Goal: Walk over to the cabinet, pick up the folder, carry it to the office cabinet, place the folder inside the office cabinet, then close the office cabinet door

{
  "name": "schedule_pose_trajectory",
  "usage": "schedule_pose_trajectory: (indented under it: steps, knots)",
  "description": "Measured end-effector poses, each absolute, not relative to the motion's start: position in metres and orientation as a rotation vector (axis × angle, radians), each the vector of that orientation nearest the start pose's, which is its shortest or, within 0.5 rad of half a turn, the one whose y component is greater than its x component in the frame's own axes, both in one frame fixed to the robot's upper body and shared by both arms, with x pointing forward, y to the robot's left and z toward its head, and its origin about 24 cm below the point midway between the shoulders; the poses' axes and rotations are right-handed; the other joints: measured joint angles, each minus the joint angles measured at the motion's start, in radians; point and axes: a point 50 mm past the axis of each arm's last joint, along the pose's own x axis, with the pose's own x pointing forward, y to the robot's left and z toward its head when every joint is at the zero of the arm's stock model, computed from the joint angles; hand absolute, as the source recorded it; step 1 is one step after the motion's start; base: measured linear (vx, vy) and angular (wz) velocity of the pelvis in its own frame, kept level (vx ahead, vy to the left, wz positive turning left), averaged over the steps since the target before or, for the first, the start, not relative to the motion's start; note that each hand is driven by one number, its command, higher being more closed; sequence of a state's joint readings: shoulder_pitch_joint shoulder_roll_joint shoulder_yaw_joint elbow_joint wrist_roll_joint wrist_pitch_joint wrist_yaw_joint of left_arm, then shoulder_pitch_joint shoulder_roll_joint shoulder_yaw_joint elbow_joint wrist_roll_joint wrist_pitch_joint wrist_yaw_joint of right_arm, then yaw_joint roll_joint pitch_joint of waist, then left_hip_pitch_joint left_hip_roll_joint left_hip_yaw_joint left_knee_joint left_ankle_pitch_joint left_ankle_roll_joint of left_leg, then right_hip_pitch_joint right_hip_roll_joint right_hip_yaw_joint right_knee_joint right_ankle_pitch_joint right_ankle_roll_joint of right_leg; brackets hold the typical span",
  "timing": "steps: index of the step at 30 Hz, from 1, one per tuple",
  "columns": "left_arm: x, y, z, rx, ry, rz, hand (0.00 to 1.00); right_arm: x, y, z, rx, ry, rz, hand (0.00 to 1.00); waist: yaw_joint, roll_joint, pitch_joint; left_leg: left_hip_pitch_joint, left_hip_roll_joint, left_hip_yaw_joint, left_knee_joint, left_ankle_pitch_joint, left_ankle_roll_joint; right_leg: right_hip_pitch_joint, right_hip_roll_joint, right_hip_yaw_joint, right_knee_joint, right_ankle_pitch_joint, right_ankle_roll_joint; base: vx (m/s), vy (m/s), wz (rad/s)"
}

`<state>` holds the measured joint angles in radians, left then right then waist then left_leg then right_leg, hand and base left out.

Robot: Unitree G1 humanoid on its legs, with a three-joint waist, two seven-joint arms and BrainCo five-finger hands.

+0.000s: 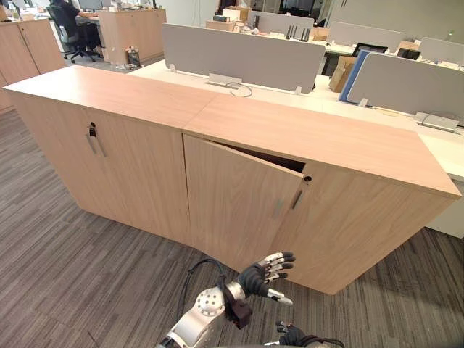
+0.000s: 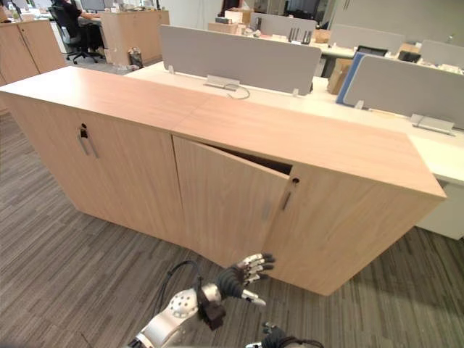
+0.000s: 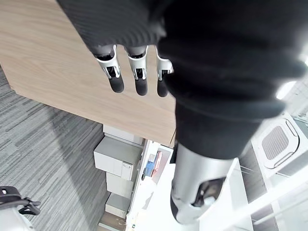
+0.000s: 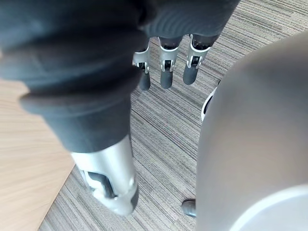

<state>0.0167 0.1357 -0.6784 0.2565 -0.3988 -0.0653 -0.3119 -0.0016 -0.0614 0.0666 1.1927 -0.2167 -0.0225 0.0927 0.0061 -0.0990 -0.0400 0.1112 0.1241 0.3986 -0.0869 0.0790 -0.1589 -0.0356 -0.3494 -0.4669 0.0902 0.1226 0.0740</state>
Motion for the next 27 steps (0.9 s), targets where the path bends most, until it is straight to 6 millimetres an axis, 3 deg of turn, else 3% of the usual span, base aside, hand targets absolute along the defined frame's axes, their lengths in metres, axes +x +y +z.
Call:
schedule_pose_trajectory:
  steps: [2,5,6,8,9,11,12,14,15,16,17,18,19,20,23,27]
  knots:
    - [0.179,0.037,-0.043,-0.267,0.41,-0.801,0.0,0.099,-0.163,-0.168,-0.222,1.175,0.226,0.0,-0.018,0.011,-0.003,0.0,0.021,0.013,0.004,-0.004,-0.014,-0.001,0.024,0.002,-0.012,-0.005,0.0,0.02,-0.044,-0.23]
    - [0.171,0.08,-0.082,-0.276,0.58,-0.558,0.0,0.099,-0.17,-0.168,-0.181,1.177,0.166,0.0,-0.043,0.036,-0.012,-0.007,0.087,0.048,0.053,-0.034,-0.053,-0.004,0.087,0.01,-0.042,-0.006,0.001,0.05,-0.115,-0.42]
    - [0.166,0.1,-0.096,-0.278,0.637,-0.442,0.0,0.099,-0.173,-0.168,-0.162,1.175,0.137,0.0,-0.054,0.05,-0.012,-0.016,0.124,0.056,0.088,-0.056,-0.073,-0.008,0.119,0.014,-0.046,-0.015,-0.001,0.07,-0.21,-0.46]
    - [0.161,0.122,-0.108,-0.278,0.691,-0.317,0.0,0.099,-0.18,-0.167,-0.134,1.172,0.086,0.0,-0.061,0.073,-0.012,-0.046,0.173,0.055,0.145,-0.089,-0.09,-0.024,0.157,0.018,-0.042,-0.032,-0.005,0.09,-0.2,-0.38]
    - [0.154,0.139,-0.117,-0.266,0.731,-0.204,0.0,0.099,-0.187,-0.166,-0.132,1.166,0.051,0.0,-0.062,0.1,-0.017,-0.077,0.214,0.042,0.193,-0.123,-0.093,-0.054,0.195,0.031,-0.027,-0.054,-0.016,0.13,-0.198,-0.43]
    - [0.146,0.154,-0.125,-0.28,0.768,-0.09,0.0,0.101,-0.196,-0.164,-0.122,1.158,0.003,0.0,-0.06,0.124,-0.013,-0.093,0.248,0.027,0.239,-0.128,-0.061,-0.073,0.227,0.044,0.003,-0.073,-0.016,0.18,-0.184,-0.5]
    - [0.137,0.164,-0.132,-0.302,0.808,0.004,0.0,0.098,-0.206,-0.164,-0.117,1.165,-0.041,0.0,-0.054,0.14,-0.006,-0.113,0.264,0.025,0.31,-0.123,-0.001,-0.08,0.232,0.054,0.025,-0.09,-0.023,0.23,-0.17,-0.5]
    - [0.131,0.17,-0.136,-0.326,0.828,0.072,0.0,0.096,-0.215,-0.163,-0.133,1.169,-0.07,0.0,-0.049,0.148,0.009,-0.159,0.275,-0.02,0.43,-0.119,0.021,-0.061,0.226,0.054,0.02,-0.095,-0.029,0.23,-0.147,-0.26]
    - [0.128,0.165,-0.139,-0.342,0.845,0.081,0.0,0.093,-0.225,-0.161,-0.158,1.181,-0.092,0.0,-0.039,0.146,0.035,-0.212,0.248,-0.12,0.539,-0.17,0.004,-0.04,0.207,0.061,0.016,-0.097,-0.032,0.18,-0.022,-0.16]
    - [0.124,0.159,-0.142,-0.364,0.864,0.098,0.0,0.086,-0.232,-0.161,-0.175,1.208,-0.113,0.0,-0.022,0.158,0.04,-0.241,0.186,-0.214,0.586,-0.262,-0.01,-0.023,0.186,0.069,0.013,-0.097,-0.033,0.14,0.098,-0.18]
    - [0.121,0.158,-0.144,-0.37,0.875,0.104,0.0,0.084,-0.233,-0.162,-0.176,1.216,-0.118,0.0,-0.016,0.162,0.043,-0.251,0.154,-0.251,0.592,-0.298,-0.008,-0.009,0.183,0.074,0.008,-0.098,-0.033,0.14,0.191,-0.24]
    - [0.116,0.157,-0.148,-0.37,0.901,0.117,0.0,0.084,-0.229,-0.163,-0.171,1.219,-0.113,0.0,-0.006,0.166,0.054,-0.257,0.09,-0.306,0.569,-0.343,0.007,0.016,0.178,0.087,0.006,-0.098,-0.032,0.09,0.146,-0.18]
    - [0.112,0.157,-0.149,-0.372,0.913,0.127,0.0,0.087,-0.231,-0.162,-0.173,1.21,-0.117,0.0,-0.003,0.169,0.06,-0.256,0.064,-0.325,0.538,-0.345,0.016,0.024,0.178,0.088,0.007,-0.098,-0.032,0.05,0.233,-0.38]
    - [0.111,0.162,-0.15,-0.373,0.907,0.156,0.0,0.095,-0.229,-0.16,-0.176,1.184,-0.116,0.0,0.008,0.18,0.076,-0.239,0.033,-0.359,0.489,-0.304,0.069,0.022,0.189,0.095,0.019,-0.102,-0.021,0.0,0.199,-0.46]
    - [0.105,0.181,-0.152,-0.282,0.924,0.195,0.0,0.113,-0.199,-0.16,-0.126,1.121,-0.062,0.0,0.015,0.149,0.086,-0.231,0.005,-0.331,0.493,-0.31,0.058,0.032,0.166,0.077,0.008,-0.097,-0.006,0.01,0.134,-0.22]
    - [0.092,0.186,-0.155,-0.223,0.966,0.215,0.0,0.12,-0.174,-0.16,-0.096,1.093,-0.003,0.0,0.028,0.141,0.071,-0.192,-0.01,-0.306,0.436,-0.29,0.078,0.069,0.166,0.077,-0.075,-0.056,0.022,0.01,0.016,-0.09]
